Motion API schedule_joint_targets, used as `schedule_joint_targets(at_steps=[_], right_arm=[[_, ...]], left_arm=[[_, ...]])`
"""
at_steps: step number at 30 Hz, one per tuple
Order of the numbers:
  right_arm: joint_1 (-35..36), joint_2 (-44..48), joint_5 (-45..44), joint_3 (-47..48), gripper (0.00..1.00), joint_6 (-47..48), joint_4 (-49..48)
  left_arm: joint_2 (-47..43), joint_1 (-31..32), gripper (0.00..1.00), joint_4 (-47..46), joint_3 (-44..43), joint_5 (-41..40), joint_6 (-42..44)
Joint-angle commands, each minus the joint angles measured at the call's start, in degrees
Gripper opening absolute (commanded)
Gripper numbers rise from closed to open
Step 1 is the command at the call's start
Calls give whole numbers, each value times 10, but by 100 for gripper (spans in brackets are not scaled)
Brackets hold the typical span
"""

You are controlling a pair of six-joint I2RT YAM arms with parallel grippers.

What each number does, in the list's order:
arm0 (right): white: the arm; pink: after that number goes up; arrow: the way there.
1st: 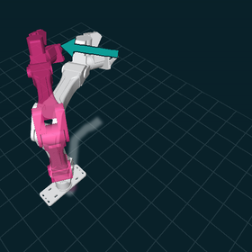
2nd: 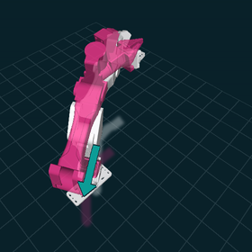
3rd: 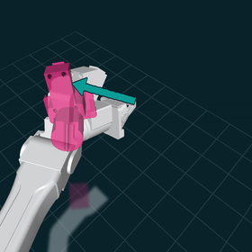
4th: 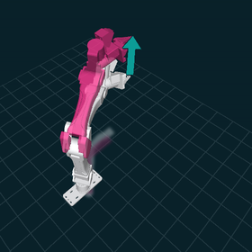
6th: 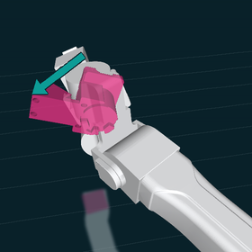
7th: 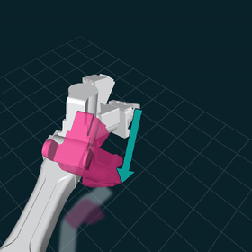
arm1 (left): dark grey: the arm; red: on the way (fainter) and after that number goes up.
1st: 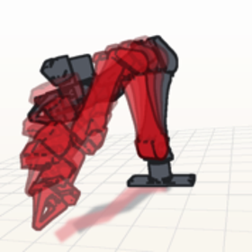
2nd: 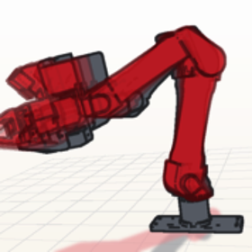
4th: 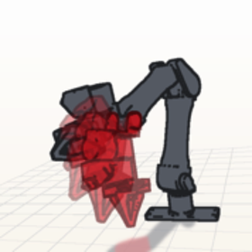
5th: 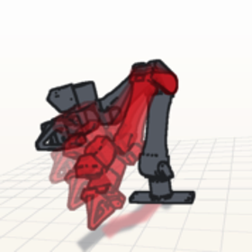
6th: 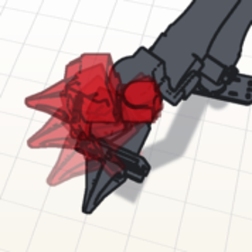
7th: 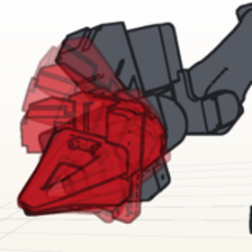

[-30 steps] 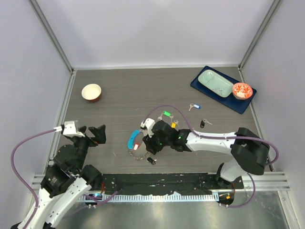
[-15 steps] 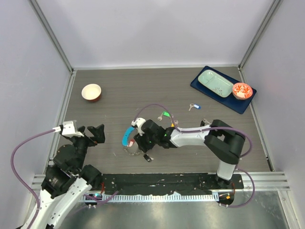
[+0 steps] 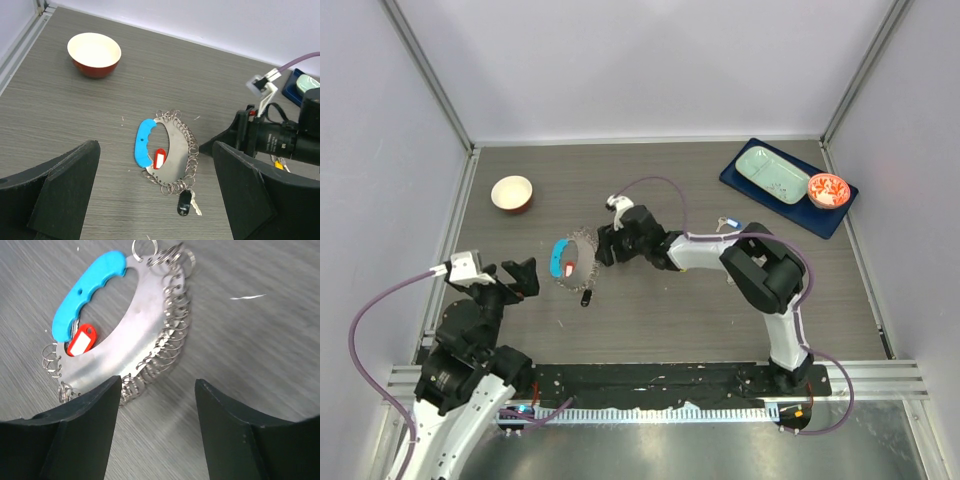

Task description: Put the keys on the keyring

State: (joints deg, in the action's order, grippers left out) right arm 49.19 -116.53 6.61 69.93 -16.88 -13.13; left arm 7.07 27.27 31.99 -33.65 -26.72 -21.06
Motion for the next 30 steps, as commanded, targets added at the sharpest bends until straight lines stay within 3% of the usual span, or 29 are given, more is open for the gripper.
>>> schedule_joint_targets(at_steps=[1, 4, 10, 14, 24, 30], right_arm=[[-42, 70, 52, -22, 73, -94, -78], [-80, 125, 68, -57, 90, -136, -88], [-118, 280, 19, -174, 97, -62, -146], [-130, 407, -133, -202, 100, -30, -97], [-142, 618, -463, -194, 100, -52, 125], [-143, 740, -542, -212, 100, -36, 240]], left_arm=[[23, -40, 100, -42, 0, 42, -23], [57, -79, 100, -39, -7, 78, -37], [99, -181, 100, -61, -7, 188, -71], [130, -257, 100, -97, 6, 244, -93], [138, -270, 100, -80, -18, 189, -76], [117, -269, 100, -83, -24, 146, -79]])
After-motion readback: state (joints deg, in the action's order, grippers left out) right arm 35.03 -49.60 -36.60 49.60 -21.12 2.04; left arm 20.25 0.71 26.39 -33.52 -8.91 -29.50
